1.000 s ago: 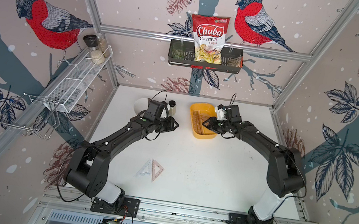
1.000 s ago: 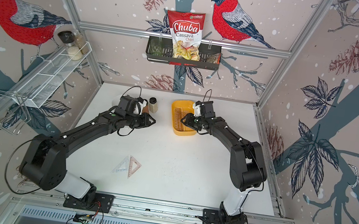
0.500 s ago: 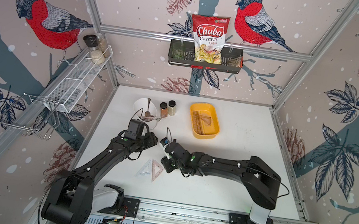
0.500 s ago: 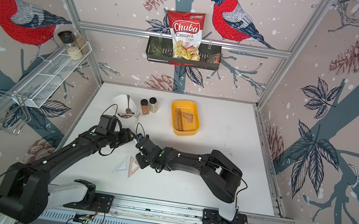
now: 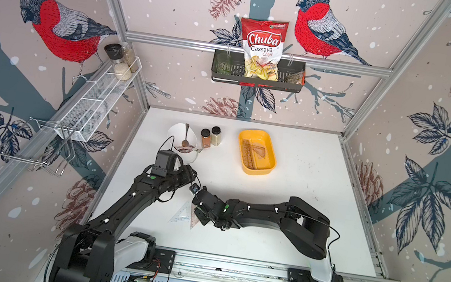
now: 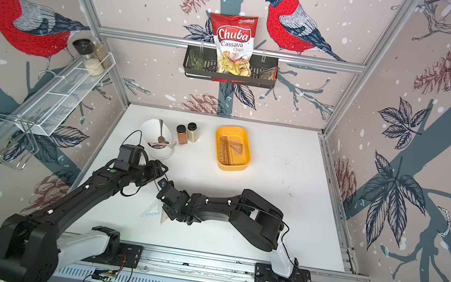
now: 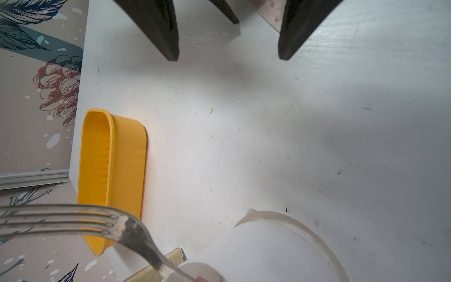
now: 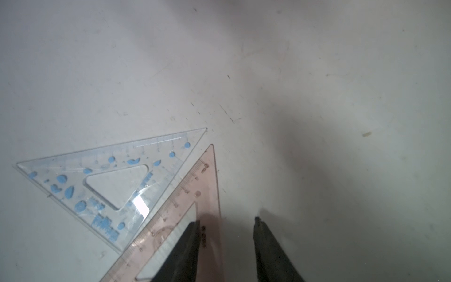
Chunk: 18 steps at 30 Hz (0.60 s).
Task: Put the scattered rulers into the storage box
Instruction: Move the ruler to the center of the board.
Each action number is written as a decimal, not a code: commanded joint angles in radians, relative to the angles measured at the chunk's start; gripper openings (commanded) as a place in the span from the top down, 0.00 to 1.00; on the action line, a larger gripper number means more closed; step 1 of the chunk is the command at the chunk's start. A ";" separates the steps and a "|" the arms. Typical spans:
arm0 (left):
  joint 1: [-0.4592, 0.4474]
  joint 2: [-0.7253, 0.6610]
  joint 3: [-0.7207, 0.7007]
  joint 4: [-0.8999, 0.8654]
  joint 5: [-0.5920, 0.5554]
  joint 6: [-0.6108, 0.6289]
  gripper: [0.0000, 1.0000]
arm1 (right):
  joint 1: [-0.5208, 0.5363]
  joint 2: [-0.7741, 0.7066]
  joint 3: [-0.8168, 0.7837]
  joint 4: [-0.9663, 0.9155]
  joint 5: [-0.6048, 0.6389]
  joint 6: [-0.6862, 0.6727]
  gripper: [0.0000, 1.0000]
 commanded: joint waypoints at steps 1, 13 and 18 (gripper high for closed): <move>0.004 0.008 -0.002 0.002 0.022 0.019 0.31 | 0.003 0.013 -0.007 -0.013 0.044 0.000 0.59; 0.003 0.034 -0.020 0.047 0.069 0.013 0.31 | -0.027 -0.034 -0.123 -0.014 0.134 0.054 0.63; -0.014 0.042 -0.040 0.073 0.077 -0.005 0.31 | -0.057 -0.092 -0.215 -0.008 0.163 0.078 0.63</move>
